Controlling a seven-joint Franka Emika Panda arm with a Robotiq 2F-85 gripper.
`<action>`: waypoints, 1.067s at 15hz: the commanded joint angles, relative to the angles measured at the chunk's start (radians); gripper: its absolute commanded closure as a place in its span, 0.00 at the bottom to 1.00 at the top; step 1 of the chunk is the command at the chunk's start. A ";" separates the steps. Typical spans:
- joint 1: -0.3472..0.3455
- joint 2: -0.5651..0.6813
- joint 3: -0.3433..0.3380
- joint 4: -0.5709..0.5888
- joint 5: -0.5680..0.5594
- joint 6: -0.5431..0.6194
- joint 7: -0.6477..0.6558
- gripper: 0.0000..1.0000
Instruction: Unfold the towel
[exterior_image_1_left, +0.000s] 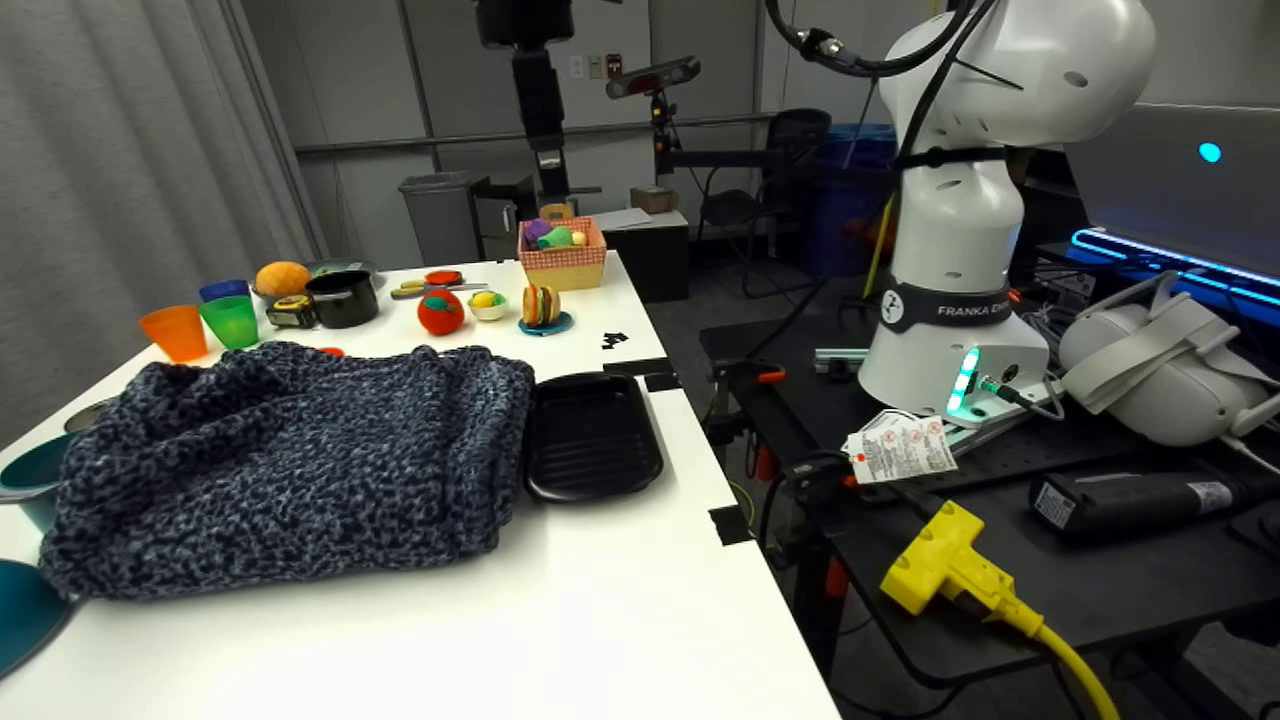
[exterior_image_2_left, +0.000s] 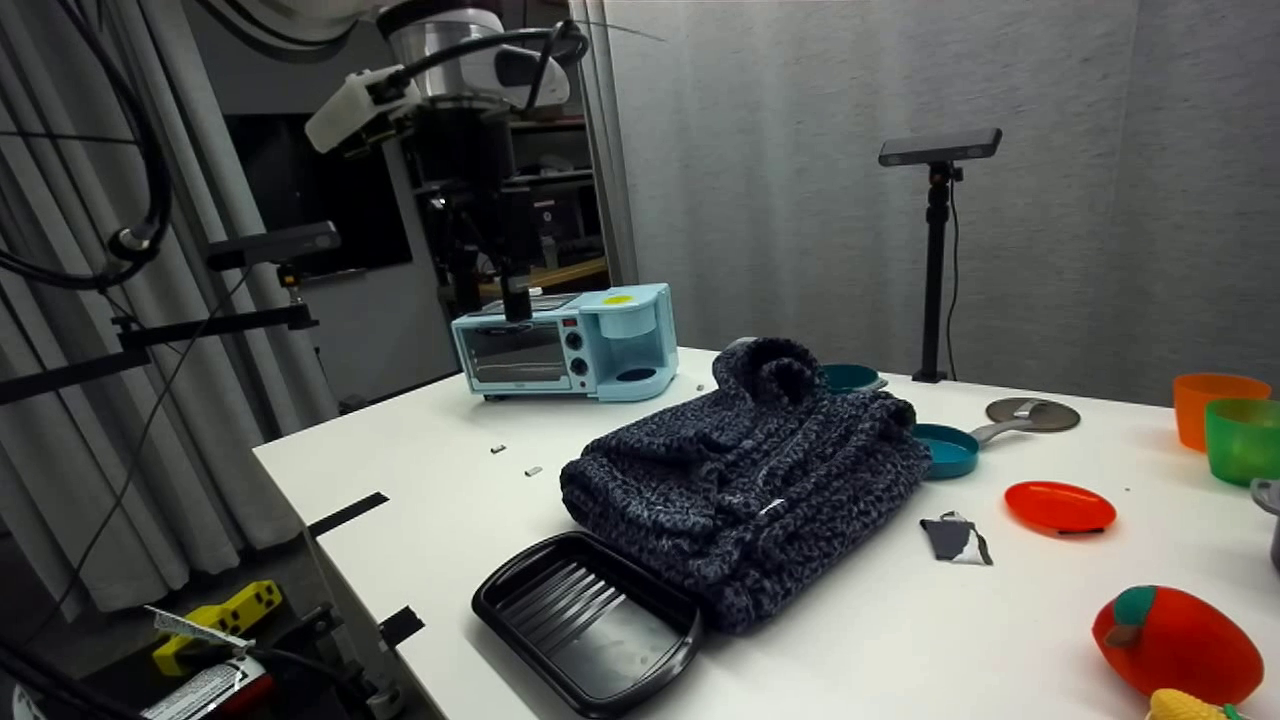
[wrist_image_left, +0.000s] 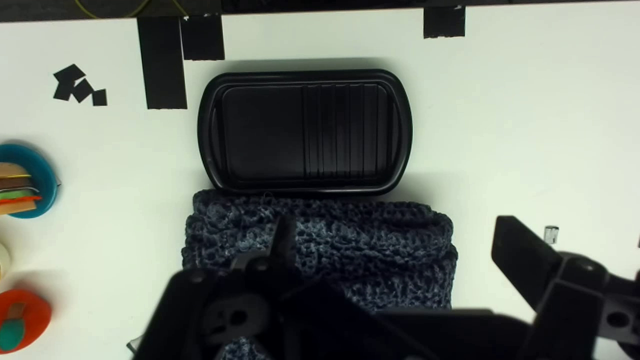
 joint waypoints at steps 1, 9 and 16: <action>0.003 0.001 -0.003 0.004 -0.001 -0.002 0.001 0.00; 0.005 0.125 -0.002 0.088 -0.021 0.118 -0.014 0.00; 0.009 0.354 0.019 0.266 -0.090 0.272 -0.017 0.00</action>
